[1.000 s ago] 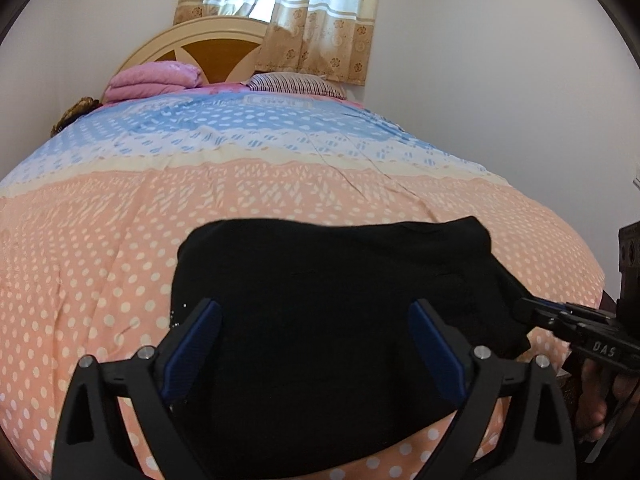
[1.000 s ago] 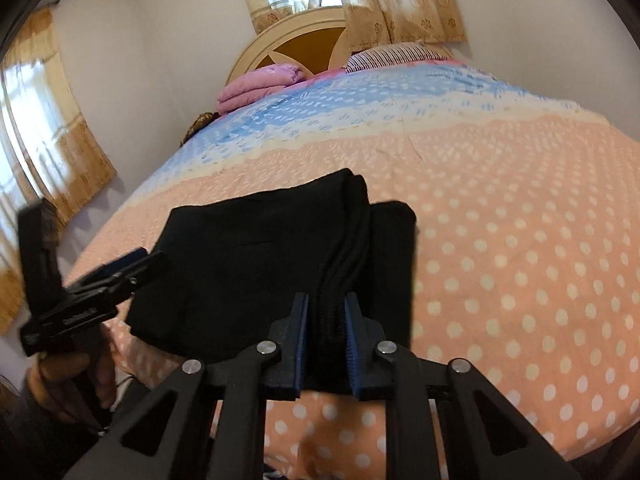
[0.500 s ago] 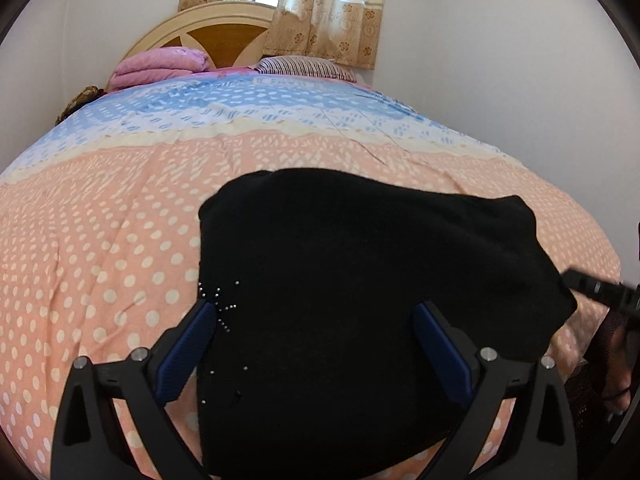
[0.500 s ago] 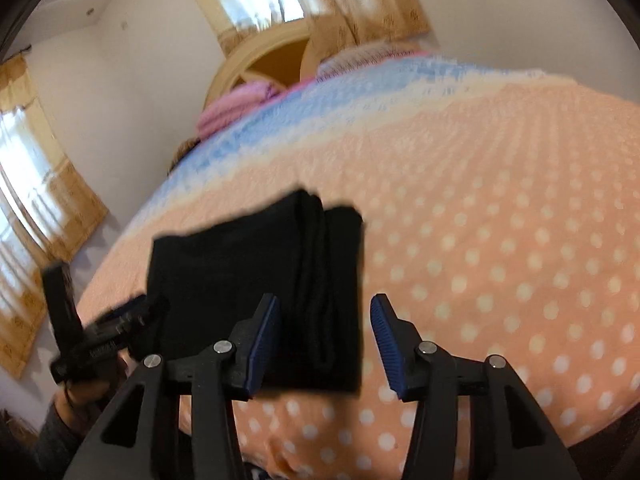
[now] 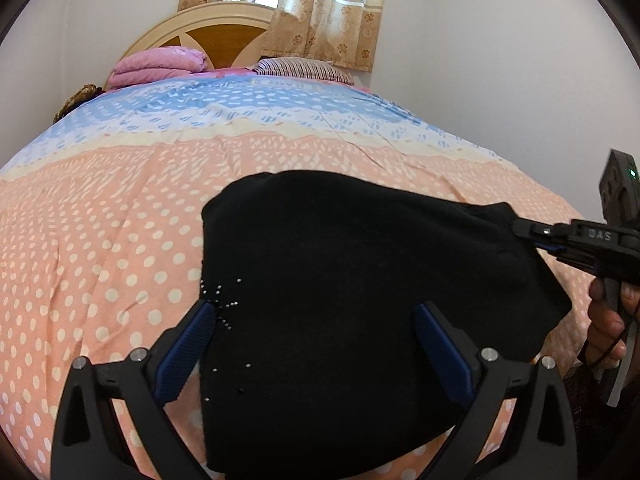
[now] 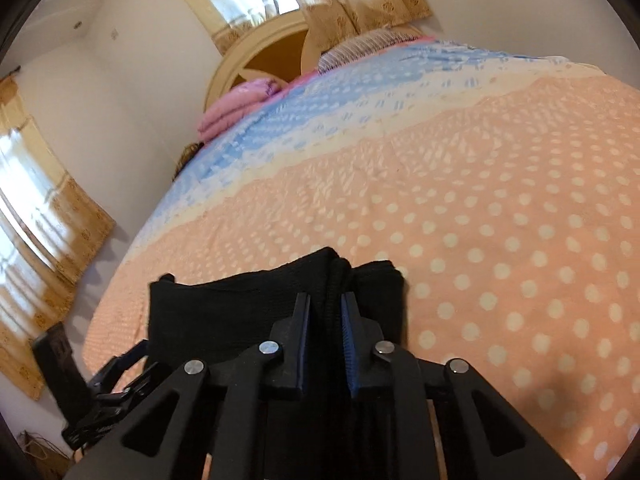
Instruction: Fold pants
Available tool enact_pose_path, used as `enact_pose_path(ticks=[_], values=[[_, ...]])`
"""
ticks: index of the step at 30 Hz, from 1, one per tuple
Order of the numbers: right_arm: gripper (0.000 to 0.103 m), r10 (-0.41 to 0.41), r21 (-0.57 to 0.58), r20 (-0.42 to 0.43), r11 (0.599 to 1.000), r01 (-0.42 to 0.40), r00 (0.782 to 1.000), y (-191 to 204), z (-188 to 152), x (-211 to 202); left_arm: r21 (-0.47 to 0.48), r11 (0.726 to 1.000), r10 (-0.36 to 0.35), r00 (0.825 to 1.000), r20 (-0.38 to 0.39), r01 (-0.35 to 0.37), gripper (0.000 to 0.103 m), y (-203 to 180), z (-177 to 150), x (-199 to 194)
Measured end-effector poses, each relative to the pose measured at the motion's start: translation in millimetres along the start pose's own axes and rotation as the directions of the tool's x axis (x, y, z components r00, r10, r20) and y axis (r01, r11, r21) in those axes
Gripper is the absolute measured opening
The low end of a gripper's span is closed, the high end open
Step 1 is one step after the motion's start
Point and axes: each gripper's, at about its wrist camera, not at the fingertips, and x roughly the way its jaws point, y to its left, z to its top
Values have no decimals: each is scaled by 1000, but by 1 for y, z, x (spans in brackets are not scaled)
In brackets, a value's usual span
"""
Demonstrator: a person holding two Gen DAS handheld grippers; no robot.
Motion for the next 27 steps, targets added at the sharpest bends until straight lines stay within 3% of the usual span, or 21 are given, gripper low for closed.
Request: enact_pose_path(ticks=[6, 10, 16, 19, 22, 25, 27], values=[[13, -75, 5, -3, 997, 75, 997, -11, -7, -1, 4, 1000, -5, 1000, -10, 6, 103, -1, -2, 4], [13, -82, 14, -12, 997, 82, 997, -19, -8, 6, 10, 1000, -6, 1000, -21, 6, 103, 0, -3, 5], [24, -134, -92, 62, 986, 140, 989, 6, -17, -29, -1, 1000, -10, 1000, -27, 10, 103, 2, -4, 6], [24, -94, -175, 95, 978, 109, 991, 24, -31, -52, -4, 1000, -12, 1000, -27, 12, 103, 2, -4, 5], [24, -24, -247, 39, 968, 33, 999, 36, -49, -58, -4, 1000, -12, 1000, -27, 12, 103, 2, -4, 5], [24, -82, -293, -33, 954, 69, 996, 32, -68, -43, -1, 1000, -11, 999, -30, 11, 103, 2, -3, 4], [24, -70, -271, -49, 961, 54, 996, 20, -71, -37, 1, 1000, -13, 999, -30, 13, 103, 2, -4, 4]])
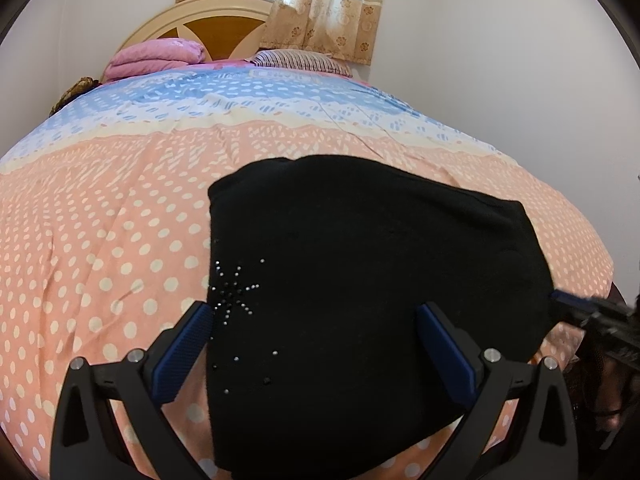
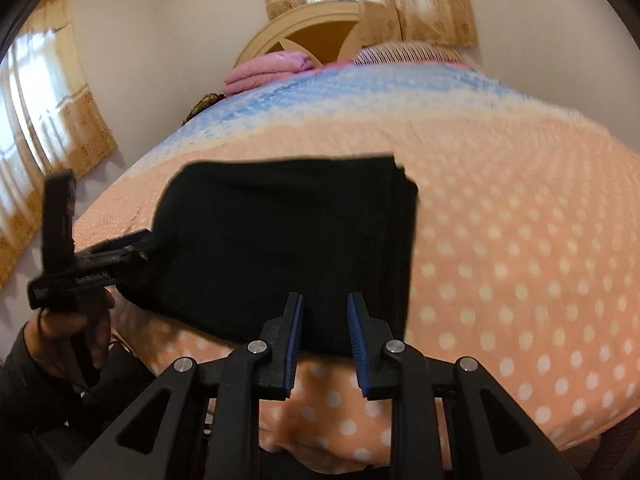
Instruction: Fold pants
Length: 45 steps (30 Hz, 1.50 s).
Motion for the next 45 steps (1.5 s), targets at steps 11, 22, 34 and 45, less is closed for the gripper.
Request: enact_pose_path(ticks=[11, 22, 34, 45], values=[[53, 94, 47, 27, 994, -95, 995, -14, 4, -12, 58, 998, 32, 999, 11, -32, 103, 7, 5, -12], [74, -8, 193, 68, 981, -5, 998, -47, 13, -16, 35, 999, 12, 997, 83, -15, 103, 27, 16, -25], [74, 86, 260, 15, 962, -86, 996, -49, 34, 32, -79, 994, -71, 997, 16, 72, 103, 55, 21, 6], [57, 117, 249, 41, 961, -123, 992, -46, 33, 44, -130, 969, -216, 976, -19, 212, 98, 43, 34, 29]])
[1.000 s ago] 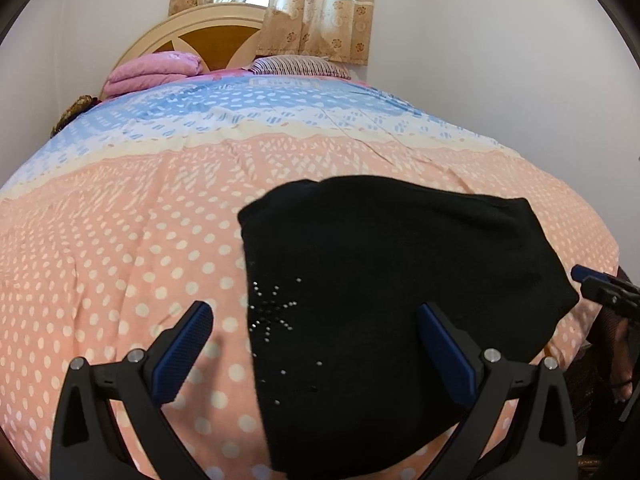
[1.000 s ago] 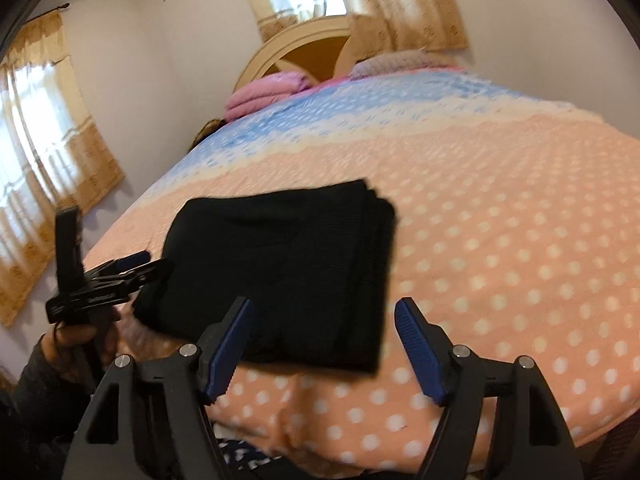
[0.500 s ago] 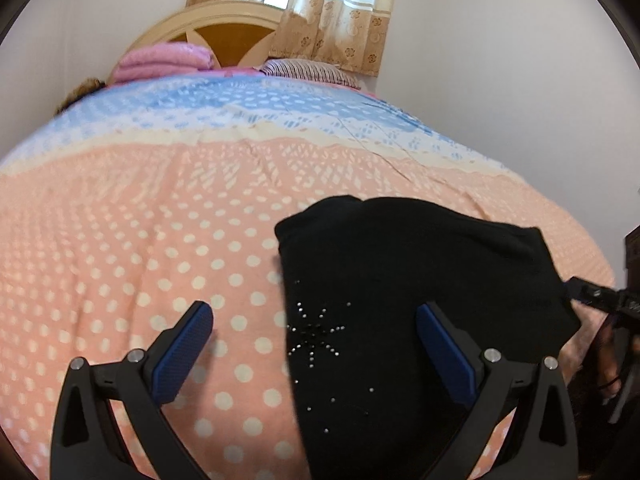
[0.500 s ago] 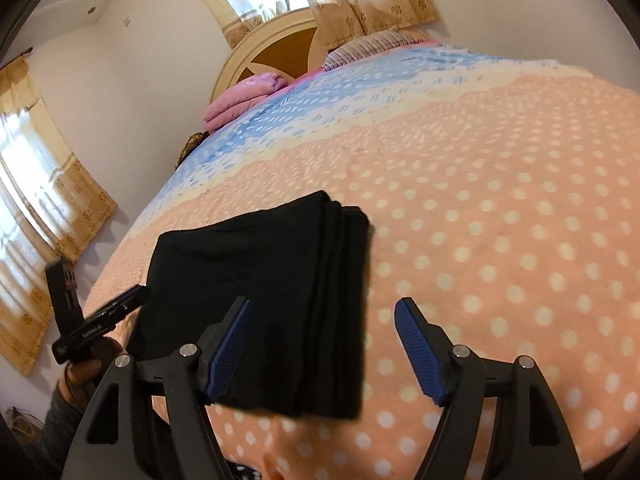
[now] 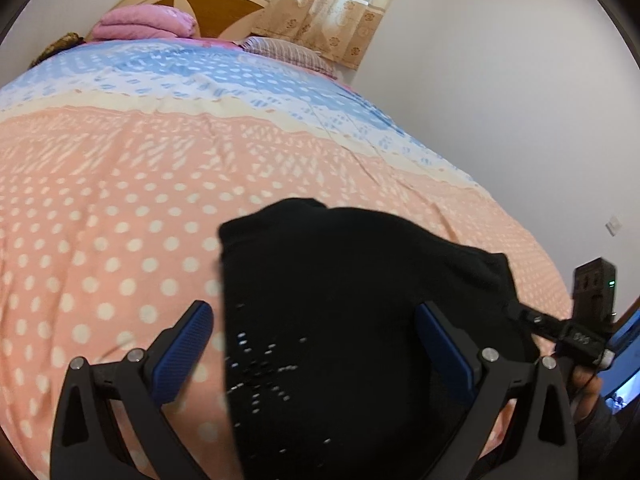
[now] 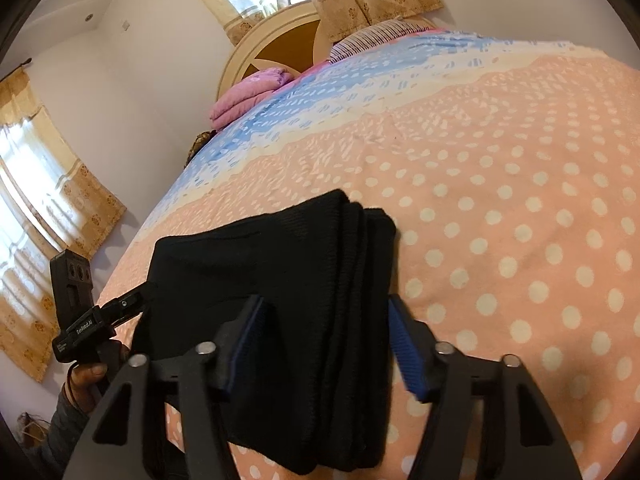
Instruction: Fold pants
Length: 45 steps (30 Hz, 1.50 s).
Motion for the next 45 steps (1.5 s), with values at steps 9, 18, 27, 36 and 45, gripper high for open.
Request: enact_pose_path(ticks=[9, 18, 27, 36, 45], values=[[28, 66, 12, 32, 998, -66, 997, 3, -1, -12, -24, 996, -80, 997, -6, 80, 34, 6, -3, -9], [25, 96, -89, 51, 992, -92, 994, 41, 17, -31, -45, 990, -133, 989, 67, 137, 13, 6, 3, -42], [25, 140, -245, -30, 959, -143, 990, 115, 60, 15, -72, 993, -79, 980, 185, 94, 13, 42, 17, -106], [25, 248, -359, -162, 887, -291, 955, 228, 70, 115, -160, 980, 157, 948, 277, -116, 13, 115, 13, -173], [26, 214, -323, -272, 898, -299, 938, 266, 34, 208, -218, 911, 389, 903, 181, -349, 23, 177, -22, -158]])
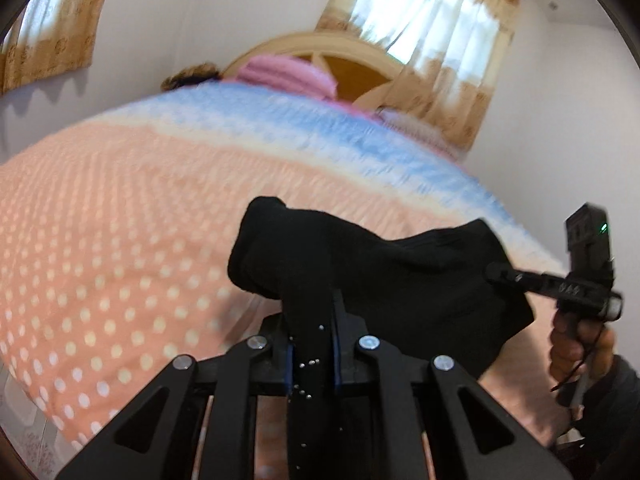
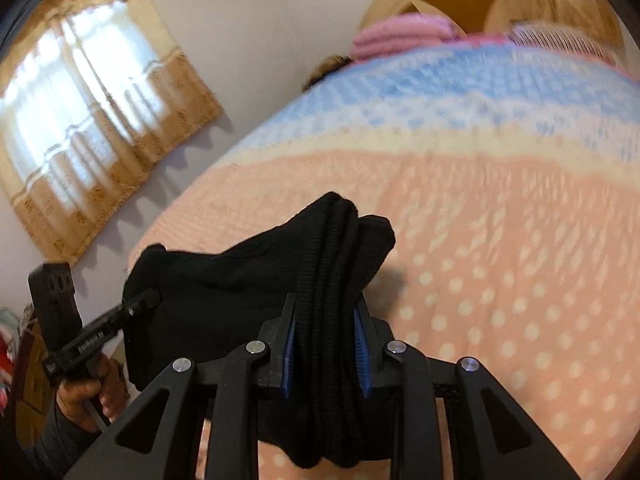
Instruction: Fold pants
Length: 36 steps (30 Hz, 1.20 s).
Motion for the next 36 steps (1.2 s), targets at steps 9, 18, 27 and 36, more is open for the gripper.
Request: enact_pose_path(ticks=[9, 18, 27, 36], values=[[47, 49, 165, -12, 985, -46, 999, -46, -11, 0, -65, 995, 81, 997, -1, -81, 75, 19, -21, 15], [53, 28, 246, 60, 968, -43, 998, -65, -21, -27, -55, 991, 120, 993, -7, -120, 80, 21, -32, -15], [54, -115, 333, 161, 941, 55, 980, -74, -45, -89, 0, 988, 157, 987, 29, -157, 80, -2, -37, -61], [55, -199, 178, 243, 971, 158, 949, -12, -79, -147, 83, 978, 178, 974, 137, -190, 89, -51, -30, -102]])
